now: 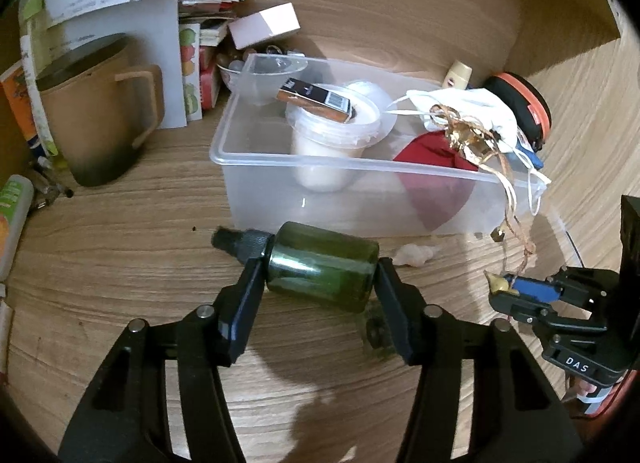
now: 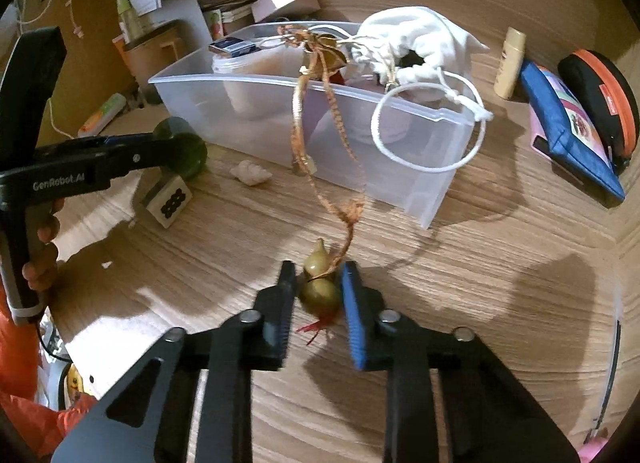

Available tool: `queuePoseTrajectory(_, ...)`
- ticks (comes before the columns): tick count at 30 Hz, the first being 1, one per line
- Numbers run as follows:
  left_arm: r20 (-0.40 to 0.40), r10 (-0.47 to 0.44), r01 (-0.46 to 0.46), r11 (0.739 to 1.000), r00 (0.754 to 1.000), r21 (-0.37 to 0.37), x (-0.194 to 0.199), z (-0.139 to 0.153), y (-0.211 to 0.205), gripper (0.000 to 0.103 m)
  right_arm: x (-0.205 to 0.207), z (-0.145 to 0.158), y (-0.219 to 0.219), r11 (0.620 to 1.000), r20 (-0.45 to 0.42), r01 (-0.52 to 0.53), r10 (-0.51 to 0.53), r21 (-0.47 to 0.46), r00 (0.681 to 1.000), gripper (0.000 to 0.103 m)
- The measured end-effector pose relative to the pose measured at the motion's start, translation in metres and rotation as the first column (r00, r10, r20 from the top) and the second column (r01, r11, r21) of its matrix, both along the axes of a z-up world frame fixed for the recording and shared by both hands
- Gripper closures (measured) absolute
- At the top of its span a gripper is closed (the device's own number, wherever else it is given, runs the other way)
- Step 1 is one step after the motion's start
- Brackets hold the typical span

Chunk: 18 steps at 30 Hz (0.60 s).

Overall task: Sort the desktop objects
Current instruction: 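Grasp the green glass bottle with the left gripper while the right grasps the hanging gold bells, then lift the green bottle and gold jewelry into the clear box with both grippers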

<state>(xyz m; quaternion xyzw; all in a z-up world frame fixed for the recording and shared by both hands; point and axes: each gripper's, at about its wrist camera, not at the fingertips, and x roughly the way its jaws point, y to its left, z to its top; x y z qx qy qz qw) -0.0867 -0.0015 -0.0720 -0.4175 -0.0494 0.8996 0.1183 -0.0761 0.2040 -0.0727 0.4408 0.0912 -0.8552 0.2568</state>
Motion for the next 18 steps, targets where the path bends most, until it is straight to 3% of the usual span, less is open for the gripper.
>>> queuePoseTrajectory(18, -0.05, 0.046, -0.046, 0.999, 0.998, 0.018, 0.013, 0.014, -0.02, 0.05, 0.007, 0.03, 0.01, 0.996, -0.039, 0.009, -0.013, -0.091, 0.999, 0.085)
